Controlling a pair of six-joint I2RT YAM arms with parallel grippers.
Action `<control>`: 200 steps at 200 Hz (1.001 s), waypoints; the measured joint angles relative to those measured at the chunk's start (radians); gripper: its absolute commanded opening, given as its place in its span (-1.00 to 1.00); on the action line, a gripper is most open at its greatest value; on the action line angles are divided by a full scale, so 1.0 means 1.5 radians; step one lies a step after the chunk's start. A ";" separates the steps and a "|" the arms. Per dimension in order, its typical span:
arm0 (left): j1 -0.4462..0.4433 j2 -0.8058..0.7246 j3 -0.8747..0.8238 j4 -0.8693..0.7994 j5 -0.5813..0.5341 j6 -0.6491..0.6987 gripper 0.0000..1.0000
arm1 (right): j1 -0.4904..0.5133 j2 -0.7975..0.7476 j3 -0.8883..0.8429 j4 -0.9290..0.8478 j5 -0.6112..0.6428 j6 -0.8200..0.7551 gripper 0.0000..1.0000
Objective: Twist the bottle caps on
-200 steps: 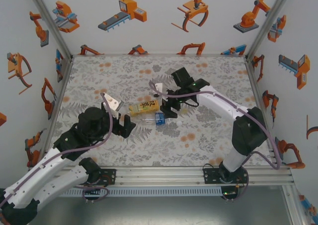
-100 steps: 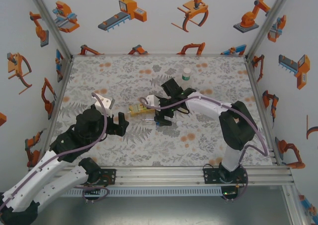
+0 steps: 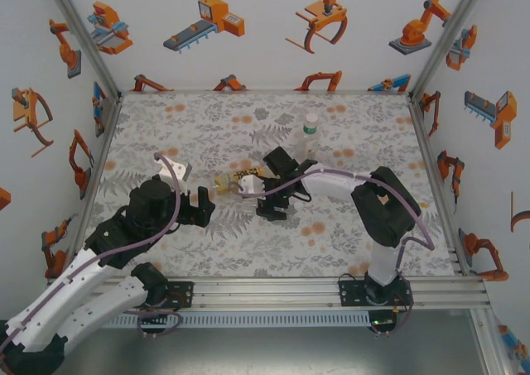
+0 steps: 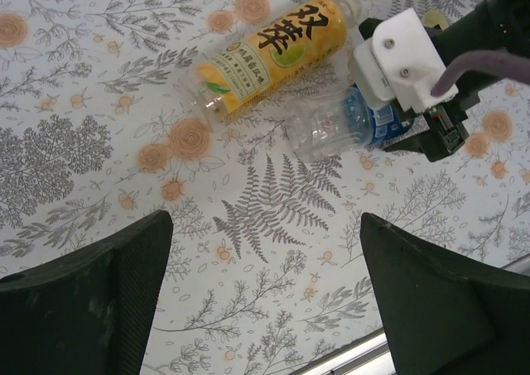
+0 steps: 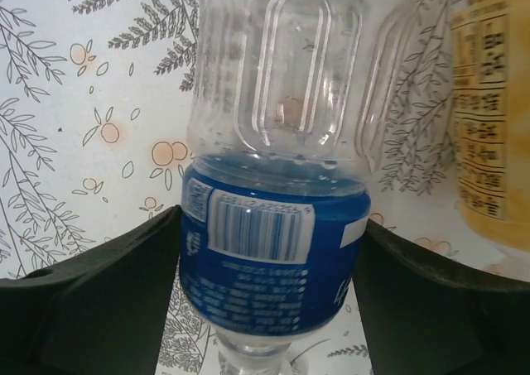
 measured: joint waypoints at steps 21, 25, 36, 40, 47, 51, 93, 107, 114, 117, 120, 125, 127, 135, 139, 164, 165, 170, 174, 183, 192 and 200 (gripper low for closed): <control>0.008 0.011 0.000 0.000 0.011 -0.003 0.72 | 0.007 -0.007 -0.010 0.014 0.006 -0.001 0.16; 0.009 0.012 0.000 0.000 0.012 -0.003 0.72 | 0.008 -0.010 -0.014 0.018 0.010 -0.001 0.15; 0.013 0.015 0.000 0.000 0.019 -0.003 0.72 | 0.012 -0.021 -0.026 0.027 0.019 -0.002 0.11; 0.015 0.016 0.000 0.000 0.022 -0.003 0.72 | 0.015 -0.028 -0.033 0.030 0.023 -0.004 0.10; 0.018 0.017 0.001 0.000 0.028 -0.003 0.72 | 0.019 -0.038 -0.043 0.031 0.029 -0.007 0.09; 0.020 0.018 0.001 0.000 0.032 -0.003 0.72 | 0.022 -0.045 -0.049 0.032 0.035 -0.009 0.09; 0.035 0.057 0.034 -0.004 0.102 0.001 0.70 | 0.072 -0.199 -0.115 0.014 0.092 -0.045 -0.01; 0.035 0.074 0.053 -0.006 0.133 0.007 0.69 | 0.093 -0.253 -0.124 0.006 0.119 -0.060 -0.01; 0.035 0.080 0.061 -0.006 0.149 0.011 0.69 | 0.105 -0.280 -0.130 0.002 0.134 -0.069 -0.02; 0.035 0.084 0.065 -0.006 0.159 0.013 0.69 | 0.111 -0.294 -0.134 0.000 0.144 -0.073 -0.02; 0.035 0.086 0.068 -0.006 0.166 0.014 0.68 | 0.115 -0.303 -0.137 -0.001 0.147 -0.075 -0.03; 0.035 0.089 0.073 -0.005 0.180 0.017 0.67 | 0.125 -0.325 -0.144 -0.004 0.160 -0.083 -0.05; 0.035 0.090 0.075 -0.005 0.185 0.018 0.67 | 0.130 -0.334 -0.147 -0.005 0.163 -0.085 -0.06; 0.035 0.095 0.083 -0.005 0.208 0.022 0.66 | 0.144 -0.364 -0.157 -0.011 0.178 -0.097 -0.10; 0.035 0.097 0.086 -0.004 0.220 0.024 0.66 | 0.151 -0.378 -0.161 -0.016 0.184 -0.104 -0.12; 0.035 0.124 0.113 -0.002 0.302 0.037 0.61 | 0.205 -0.464 -0.191 -0.032 0.233 -0.149 -0.19; 0.035 0.125 0.114 -0.002 0.305 0.037 0.61 | 0.205 -0.464 -0.191 -0.032 0.233 -0.149 -0.20; 0.035 0.131 0.118 -0.001 0.320 0.038 0.60 | 0.219 -0.482 -0.195 -0.037 0.247 -0.159 -0.21; 0.035 0.136 0.122 0.000 0.332 0.039 0.59 | 0.227 -0.491 -0.196 -0.040 0.254 -0.166 -0.21; 0.033 0.145 0.128 0.000 0.352 0.042 0.58 | 0.245 -0.510 -0.198 -0.046 0.272 -0.179 -0.22; 0.030 0.154 0.134 0.001 0.370 0.044 0.58 | 0.266 -0.527 -0.198 -0.052 0.297 -0.195 -0.23; 0.027 0.160 0.137 0.002 0.382 0.044 0.58 | 0.277 -0.538 -0.198 -0.055 0.310 -0.207 -0.24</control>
